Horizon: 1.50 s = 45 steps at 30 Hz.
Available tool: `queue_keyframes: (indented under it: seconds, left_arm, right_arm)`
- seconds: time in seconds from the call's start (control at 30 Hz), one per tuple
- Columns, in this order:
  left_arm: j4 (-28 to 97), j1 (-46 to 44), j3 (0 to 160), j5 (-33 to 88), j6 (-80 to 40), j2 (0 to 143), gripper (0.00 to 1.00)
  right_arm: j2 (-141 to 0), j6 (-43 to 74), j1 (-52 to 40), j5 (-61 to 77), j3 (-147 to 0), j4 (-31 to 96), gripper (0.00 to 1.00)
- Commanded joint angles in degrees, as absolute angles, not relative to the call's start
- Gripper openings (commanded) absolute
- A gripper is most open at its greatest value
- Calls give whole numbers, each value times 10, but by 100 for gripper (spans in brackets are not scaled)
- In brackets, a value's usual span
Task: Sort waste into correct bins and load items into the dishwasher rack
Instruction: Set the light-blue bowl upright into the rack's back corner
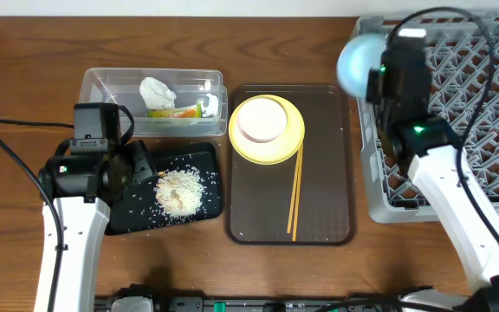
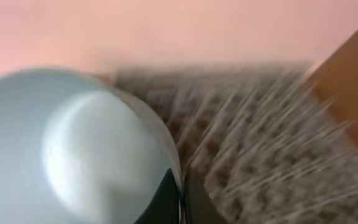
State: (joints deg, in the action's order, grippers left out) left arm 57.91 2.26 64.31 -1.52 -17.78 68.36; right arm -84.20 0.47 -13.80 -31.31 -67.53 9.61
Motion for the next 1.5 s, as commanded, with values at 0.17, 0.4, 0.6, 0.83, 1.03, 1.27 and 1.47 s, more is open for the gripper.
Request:
queue_keyframes:
  seconds: [0.17,0.4,0.6,0.83,1.03,1.27,1.47]
  left_arm:
    - [580,26,646,-20,-179,681,67]
    - [580,26,646,-20,-179,681,67]
    - [580,25,646,-20,-179,681,67]
    - [580,25,646,-20,-179,681,67]
    - [580,25,646,-20,-179,681,67]
    - [580,25,646,-20,-179,681,67]
    - [581,25,646,-20,-179,681,67]
  right_arm:
    - [-889,-246,-96,-456,-676,-124,1]
    - [-985,-309,-55,-470,-676,-289,1]
    - [-1073,-331,-40,-463,-676,-363,1]
    - [-1135,-331,-44,-426,-676,-394,1]
    - [-1159,-331,-50,-426,-676,-430,1]
    - [-1164,-331,-54,-417,-676,-448,1]
    - [-1176,-331,-56,-413,-677,-450,1]
